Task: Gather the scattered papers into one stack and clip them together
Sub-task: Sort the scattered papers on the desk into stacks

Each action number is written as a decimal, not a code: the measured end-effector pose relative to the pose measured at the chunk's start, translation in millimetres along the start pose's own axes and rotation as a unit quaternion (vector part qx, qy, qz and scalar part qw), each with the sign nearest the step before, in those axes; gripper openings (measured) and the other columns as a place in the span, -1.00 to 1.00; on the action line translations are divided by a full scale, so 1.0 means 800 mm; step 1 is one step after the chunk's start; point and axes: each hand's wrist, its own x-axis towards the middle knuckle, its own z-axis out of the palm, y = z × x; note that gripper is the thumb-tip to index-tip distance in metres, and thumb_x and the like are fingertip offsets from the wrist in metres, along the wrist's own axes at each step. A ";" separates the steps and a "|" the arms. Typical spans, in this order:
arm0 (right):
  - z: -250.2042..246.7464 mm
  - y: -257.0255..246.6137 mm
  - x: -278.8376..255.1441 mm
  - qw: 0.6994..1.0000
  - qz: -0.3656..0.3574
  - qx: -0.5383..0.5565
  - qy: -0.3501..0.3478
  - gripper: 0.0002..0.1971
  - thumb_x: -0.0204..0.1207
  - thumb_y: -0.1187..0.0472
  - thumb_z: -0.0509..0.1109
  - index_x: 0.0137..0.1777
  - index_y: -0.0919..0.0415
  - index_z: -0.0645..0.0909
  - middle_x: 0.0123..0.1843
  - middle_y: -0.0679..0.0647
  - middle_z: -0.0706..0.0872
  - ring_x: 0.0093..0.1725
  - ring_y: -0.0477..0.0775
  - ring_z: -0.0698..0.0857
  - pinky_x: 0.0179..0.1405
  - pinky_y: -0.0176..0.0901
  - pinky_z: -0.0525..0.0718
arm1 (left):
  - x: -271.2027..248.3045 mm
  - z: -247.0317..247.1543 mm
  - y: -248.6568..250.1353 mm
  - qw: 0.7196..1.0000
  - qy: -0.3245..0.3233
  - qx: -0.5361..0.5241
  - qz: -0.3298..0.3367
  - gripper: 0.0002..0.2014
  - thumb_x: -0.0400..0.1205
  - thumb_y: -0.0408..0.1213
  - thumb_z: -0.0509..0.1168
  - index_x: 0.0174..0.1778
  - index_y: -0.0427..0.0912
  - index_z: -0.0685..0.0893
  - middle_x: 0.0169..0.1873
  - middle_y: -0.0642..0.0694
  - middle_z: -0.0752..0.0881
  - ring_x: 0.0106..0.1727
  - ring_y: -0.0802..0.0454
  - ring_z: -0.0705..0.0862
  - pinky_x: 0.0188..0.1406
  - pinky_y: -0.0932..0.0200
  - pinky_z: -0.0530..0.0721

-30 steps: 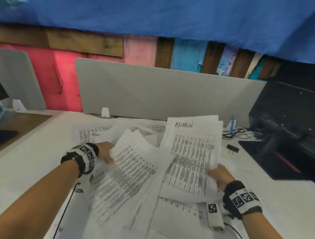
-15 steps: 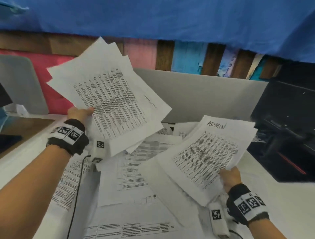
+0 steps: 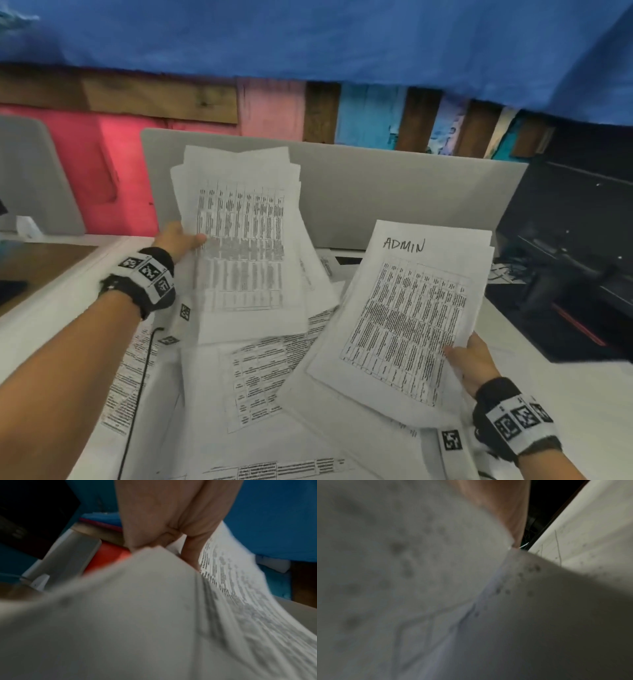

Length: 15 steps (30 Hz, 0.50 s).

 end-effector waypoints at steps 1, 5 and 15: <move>0.000 -0.002 -0.002 1.000 0.001 -0.006 -0.004 -0.56 0.50 0.63 0.15 0.38 0.44 0.41 0.23 0.38 0.60 0.04 0.25 0.58 0.05 0.07 0.54 | 0.003 -0.008 0.002 1.000 0.015 -0.025 0.009 -0.57 0.60 -0.32 0.30 0.34 -0.48 0.50 0.29 -0.39 0.60 0.32 -0.33 0.57 0.34 -0.12 0.49; 0.010 -0.005 -0.005 0.998 0.029 -0.029 -0.039 -0.54 0.48 0.65 0.17 0.37 0.44 0.42 0.13 0.33 0.62 0.00 0.27 0.59 -0.12 0.04 0.59 | 0.029 -0.033 -0.013 0.994 0.031 -0.101 0.013 -0.49 0.53 -0.21 0.38 0.34 -0.40 0.52 0.23 -0.32 0.64 0.31 -0.30 0.60 0.40 -0.23 0.49; 0.036 -0.001 0.001 0.991 0.058 -0.086 -0.088 -0.51 0.51 0.62 0.16 0.46 0.45 0.33 0.36 0.39 0.56 0.16 0.26 0.58 0.27 0.10 0.51 | -0.002 -0.017 -0.002 0.965 -0.190 0.181 0.024 -0.48 0.53 -0.14 0.39 0.36 -0.33 0.57 0.33 -0.26 0.62 0.35 -0.21 0.57 0.47 -0.05 0.43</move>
